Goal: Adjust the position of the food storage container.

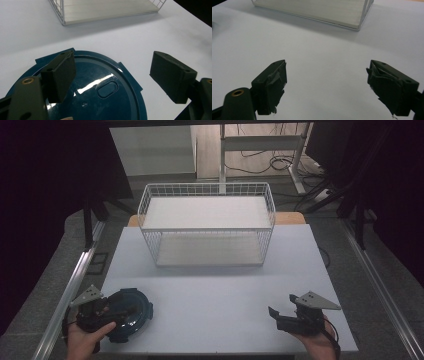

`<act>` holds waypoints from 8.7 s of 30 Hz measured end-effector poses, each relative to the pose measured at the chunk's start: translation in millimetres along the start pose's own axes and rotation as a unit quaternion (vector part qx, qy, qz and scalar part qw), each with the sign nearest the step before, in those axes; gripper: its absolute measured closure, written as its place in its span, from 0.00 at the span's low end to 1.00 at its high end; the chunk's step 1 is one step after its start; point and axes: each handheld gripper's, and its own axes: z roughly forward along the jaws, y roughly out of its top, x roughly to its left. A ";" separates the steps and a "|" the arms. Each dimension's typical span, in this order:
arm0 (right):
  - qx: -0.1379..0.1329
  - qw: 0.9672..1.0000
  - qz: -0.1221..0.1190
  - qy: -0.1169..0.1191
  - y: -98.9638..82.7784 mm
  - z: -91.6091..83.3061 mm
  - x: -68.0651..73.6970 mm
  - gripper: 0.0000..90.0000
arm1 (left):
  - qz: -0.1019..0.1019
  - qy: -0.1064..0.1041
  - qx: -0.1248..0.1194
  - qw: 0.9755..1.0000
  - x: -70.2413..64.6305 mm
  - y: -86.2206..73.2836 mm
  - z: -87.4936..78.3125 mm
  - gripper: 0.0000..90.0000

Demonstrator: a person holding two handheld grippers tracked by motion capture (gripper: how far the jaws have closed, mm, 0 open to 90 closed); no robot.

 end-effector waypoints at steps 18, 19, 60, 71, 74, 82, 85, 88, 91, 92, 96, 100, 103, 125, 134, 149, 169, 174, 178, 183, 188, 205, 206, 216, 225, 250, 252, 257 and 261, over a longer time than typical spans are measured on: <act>0.008 1.000 0.021 -0.008 -1.9 -1.3 -14.0 0.19 | -0.009 0.029 0.004 1.000 13.6 1.5 -39.9 0.24; 0.008 1.000 0.025 -0.006 -1.9 -1.5 -14.6 0.19 | -0.011 0.036 0.011 0.999 15.3 0.3 -41.8 0.25; 0.032 0.999 0.021 0.000 -2.3 6.3 -6.0 0.19 | -0.055 0.060 0.126 0.989 45.0 -71.8 -51.3 1.00; 0.034 0.999 0.024 -0.005 -2.9 6.3 -7.5 0.19 | -0.068 0.048 0.122 0.989 45.3 -74.7 -46.1 1.00; 0.033 0.999 0.021 -0.006 -2.4 6.6 -6.6 0.19 | -0.071 0.040 0.120 0.989 44.5 -73.8 -42.9 1.00; 0.033 0.999 0.021 -0.007 -2.5 6.2 -6.6 0.19 | -0.060 0.016 0.125 0.990 33.3 -62.1 -22.4 1.00; 0.033 0.999 0.023 -0.008 -2.7 5.7 -7.4 0.19 | -0.052 0.005 0.129 0.990 27.5 -55.1 -11.0 1.00; 0.033 0.999 0.024 -0.008 -2.8 5.5 -7.9 0.19 | -0.046 0.003 0.132 0.990 24.3 -49.2 -2.0 1.00; 0.032 0.999 0.025 -0.008 -2.6 5.3 -7.9 0.19 | -0.040 0.001 0.135 0.990 20.4 -43.0 7.7 1.00; 0.033 0.999 0.024 -0.007 -2.6 5.5 -7.8 0.19 | -0.039 -0.001 0.137 0.990 19.5 -41.6 9.8 1.00; 0.035 0.999 0.022 -0.006 -3.1 6.4 -7.4 0.19 | -0.031 -0.011 0.142 0.989 13.4 -35.3 21.1 1.00; 0.036 0.999 0.024 -0.004 -3.1 6.8 -7.2 0.19 | -0.026 -0.021 0.146 0.989 7.3 -29.1 32.1 1.00; 0.038 0.999 0.023 -0.004 -3.5 7.4 -6.9 0.19 | -0.019 -0.027 0.148 0.988 2.0 -25.0 39.0 1.00; 0.033 0.999 0.021 -0.006 -2.1 5.1 -6.7 0.19 | -0.042 0.009 0.116 0.992 29.0 -11.0 21.5 1.00; 0.033 0.999 0.020 -0.009 -2.4 4.5 -7.5 0.19 | -0.055 0.015 0.127 0.990 36.4 -4.2 40.3 1.00; 0.036 0.999 0.020 -0.010 -3.1 5.8 -7.8 0.19 | -0.069 0.033 0.146 0.986 42.0 -2.1 64.4 1.00; 0.038 0.999 0.020 -0.012 -3.9 6.8 -10.9 0.19 | -0.062 0.023 0.144 0.987 31.0 11.0 82.8 1.00; 0.040 0.999 0.022 -0.011 -4.1 6.8 -11.4 0.19 | -0.060 0.018 0.144 0.988 26.3 14.5 87.5 1.00; 0.043 0.999 0.022 -0.010 -4.6 8.0 -10.9 0.19 | -0.055 0.015 0.145 0.988 21.7 17.1 91.8 1.00; 0.043 0.999 0.022 -0.010 -4.6 7.9 -11.0 0.19 | -0.047 0.009 0.145 0.988 13.4 22.3 98.2 1.00; 0.042 0.999 0.023 -0.009 -4.7 7.3 -11.9 0.19 | -0.040 0.004 0.144 0.989 5.6 27.8 104.5 1.00; 0.040 0.999 0.021 -0.012 -4.3 6.3 -12.0 0.19 | -0.024 -0.013 0.148 0.989 -14.5 40.1 121.8 1.00; 0.040 0.999 0.022 -0.011 -4.3 6.2 -12.2 0.19 | -0.021 -0.010 0.150 0.988 -15.1 39.9 122.7 1.00; 0.041 0.999 0.019 -0.011 -4.3 6.5 -11.3 0.19 | -0.013 -0.015 0.151 0.988 -26.5 45.4 135.3 1.00; 0.038 0.999 0.020 -0.013 -4.3 5.1 -12.4 0.19 | 0.010 -0.017 0.167 0.986 -42.7 47.4 153.5 1.00; 0.044 0.999 0.013 -0.018 -6.1 7.0 -12.5 0.19 | 0.009 -0.044 0.150 0.988 -48.0 51.8 166.3 1.00; 0.043 0.999 0.013 -0.018 -5.9 6.7 -12.6 0.19 | 0.010 -0.040 0.140 0.989 -45.4 52.2 155.5 1.00; 0.043 0.999 0.013 -0.017 -6.2 7.9 -12.3 0.19 | 0.008 -0.056 0.108 0.992 -45.0 45.9 122.8 0.98; 0.037 0.999 0.003 -0.014 -6.1 8.2 -9.6 0.19 | -0.002 -0.060 0.083 0.995 -46.0 39.7 103.5 0.81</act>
